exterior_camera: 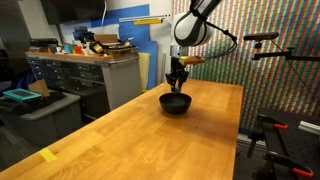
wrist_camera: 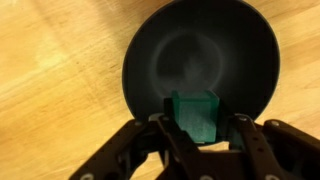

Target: Place the block in the bowl

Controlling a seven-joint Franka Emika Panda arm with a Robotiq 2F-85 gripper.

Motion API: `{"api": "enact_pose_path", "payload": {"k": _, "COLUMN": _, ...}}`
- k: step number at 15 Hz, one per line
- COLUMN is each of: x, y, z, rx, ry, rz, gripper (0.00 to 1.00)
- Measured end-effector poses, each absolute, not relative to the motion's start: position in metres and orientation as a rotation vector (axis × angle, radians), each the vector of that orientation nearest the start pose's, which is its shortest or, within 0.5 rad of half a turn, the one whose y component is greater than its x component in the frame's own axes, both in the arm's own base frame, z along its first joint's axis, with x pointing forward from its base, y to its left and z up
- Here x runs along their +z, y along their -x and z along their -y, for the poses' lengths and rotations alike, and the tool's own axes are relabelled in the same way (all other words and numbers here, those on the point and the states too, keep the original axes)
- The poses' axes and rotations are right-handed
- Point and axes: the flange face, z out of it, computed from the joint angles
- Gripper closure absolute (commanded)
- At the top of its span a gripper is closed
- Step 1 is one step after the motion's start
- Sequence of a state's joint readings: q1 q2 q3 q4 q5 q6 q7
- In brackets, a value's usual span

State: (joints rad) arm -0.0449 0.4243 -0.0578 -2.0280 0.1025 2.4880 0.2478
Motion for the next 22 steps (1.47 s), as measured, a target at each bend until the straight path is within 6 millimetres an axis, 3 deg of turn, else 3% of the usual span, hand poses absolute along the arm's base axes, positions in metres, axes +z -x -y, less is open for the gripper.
{"api": "enact_pose_path", "payload": {"k": 8, "x": 0.209, "y": -0.599, "z": 0.072, "rx": -0.024, "ry": 2.992, "rz": -0.658, "gripper": 0.82}}
{"api": "enact_pose_path", "payload": {"k": 20, "x": 0.182, "y": -0.595, "z": 0.073, "rx": 0.038, "ry": 2.991, "rz": -0.652, "gripper": 0.82}}
{"api": "enact_pose_path", "payload": {"k": 21, "x": 0.18, "y": -0.596, "z": 0.073, "rx": 0.041, "ry": 2.991, "rz": -0.653, "gripper": 0.77}}
{"api": "enact_pose_path", "payload": {"k": 22, "x": 0.179, "y": -0.596, "z": 0.074, "rx": 0.043, "ry": 2.992, "rz": -0.653, "gripper": 0.62}}
